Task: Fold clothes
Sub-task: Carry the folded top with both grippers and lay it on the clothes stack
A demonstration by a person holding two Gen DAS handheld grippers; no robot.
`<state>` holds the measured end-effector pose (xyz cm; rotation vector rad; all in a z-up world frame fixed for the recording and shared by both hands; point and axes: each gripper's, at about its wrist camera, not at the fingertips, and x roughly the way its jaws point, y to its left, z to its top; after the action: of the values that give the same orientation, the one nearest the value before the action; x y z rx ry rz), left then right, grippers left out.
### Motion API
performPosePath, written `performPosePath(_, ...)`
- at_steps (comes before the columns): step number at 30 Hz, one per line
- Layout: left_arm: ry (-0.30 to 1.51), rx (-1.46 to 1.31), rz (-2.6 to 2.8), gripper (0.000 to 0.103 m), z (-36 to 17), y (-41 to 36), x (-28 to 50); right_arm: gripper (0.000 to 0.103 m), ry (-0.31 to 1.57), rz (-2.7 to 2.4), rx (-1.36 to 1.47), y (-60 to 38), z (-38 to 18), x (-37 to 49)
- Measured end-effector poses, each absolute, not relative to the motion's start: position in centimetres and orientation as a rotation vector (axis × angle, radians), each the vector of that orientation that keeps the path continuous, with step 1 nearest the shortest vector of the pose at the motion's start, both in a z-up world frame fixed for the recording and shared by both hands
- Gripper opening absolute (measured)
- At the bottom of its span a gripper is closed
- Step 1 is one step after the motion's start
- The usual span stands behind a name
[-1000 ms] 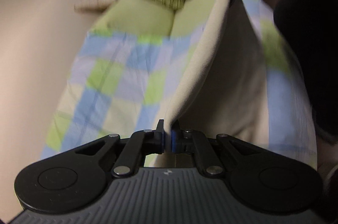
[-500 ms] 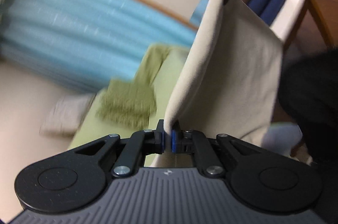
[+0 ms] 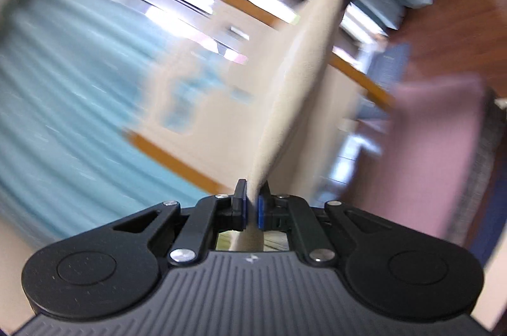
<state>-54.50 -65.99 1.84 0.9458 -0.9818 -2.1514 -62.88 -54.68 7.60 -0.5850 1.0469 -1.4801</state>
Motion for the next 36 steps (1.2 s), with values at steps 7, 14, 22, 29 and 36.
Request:
performPosePath(7, -0.972, 1.077, -2.208, 0.016, -5.9, -66.2, -53.6, 0.006, 1.139, -1.389, -0.399, -53.7, 0.5, -61.8)
performPosePath(14, -1.031, 1.082, -2.165, 0.007, -4.1, -67.2, -54.4, 0.006, 1.170, -1.396, -0.397, -54.4, 2.0, -60.7)
performPosePath(22, -1.021, 1.128, -2.158, 0.006, -6.0, -67.2, -53.6, 0.006, 1.192, -1.352, -0.393, -53.2, 0.0, -61.1)
performPosePath(29, -0.935, 1.066, -2.177, 0.008, -5.5, -67.0, -52.9, 0.008, 1.195, -1.385, -0.390, -52.8, -0.6, -61.4)
performPosePath(36, -0.883, 1.037, -2.162, 0.009, -5.3, -65.1, -52.0, 0.013, 1.155, -1.476, -0.352, -51.1, -1.0, -62.4)
